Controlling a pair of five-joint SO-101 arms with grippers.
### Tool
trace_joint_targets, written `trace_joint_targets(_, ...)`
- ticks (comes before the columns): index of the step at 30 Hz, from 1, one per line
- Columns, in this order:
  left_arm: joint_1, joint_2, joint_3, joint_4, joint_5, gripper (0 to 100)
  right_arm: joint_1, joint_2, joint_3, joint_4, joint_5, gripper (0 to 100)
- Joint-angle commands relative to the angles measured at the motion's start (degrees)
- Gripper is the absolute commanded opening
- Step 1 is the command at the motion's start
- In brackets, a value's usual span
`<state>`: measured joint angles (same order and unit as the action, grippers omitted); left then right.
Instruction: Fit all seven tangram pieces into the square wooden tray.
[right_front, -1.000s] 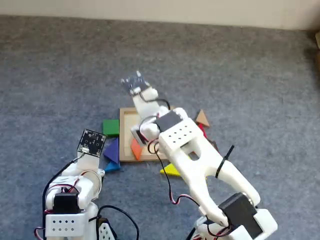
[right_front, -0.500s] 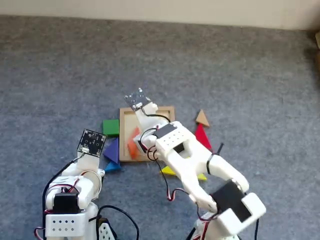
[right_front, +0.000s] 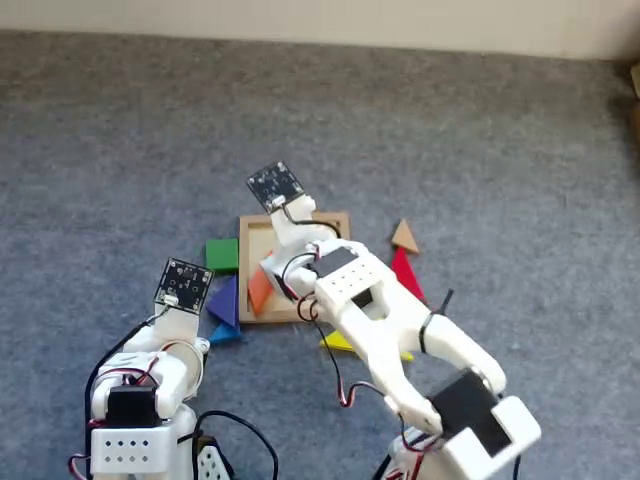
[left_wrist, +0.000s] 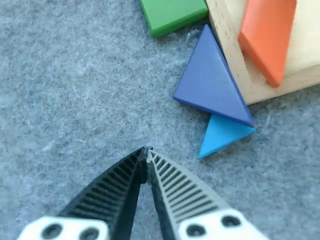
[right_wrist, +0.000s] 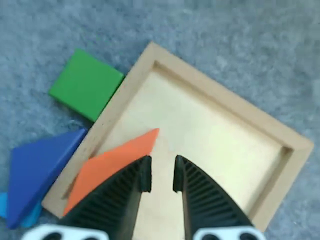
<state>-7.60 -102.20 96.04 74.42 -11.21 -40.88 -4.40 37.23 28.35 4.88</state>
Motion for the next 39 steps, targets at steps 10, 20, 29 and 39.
trace_joint_targets(10,1.1,-1.54,1.1,0.44,-0.35,1,-3.91,-6.55,4.97,2.68,-0.35,8.0)
trace_joint_targets(20,1.1,-1.54,1.1,0.44,-0.35,1,-2.68,6.46,-1.45,2.68,-0.09,8.0)
trace_joint_targets(29,1.1,-1.54,1.1,0.44,-0.35,1,1.8,9.45,-8.75,2.59,-0.26,8.0)
trace_joint_targets(39,1.1,-1.54,1.1,0.44,-0.35,1,1.45,11.12,-13.49,2.77,-0.09,8.0)
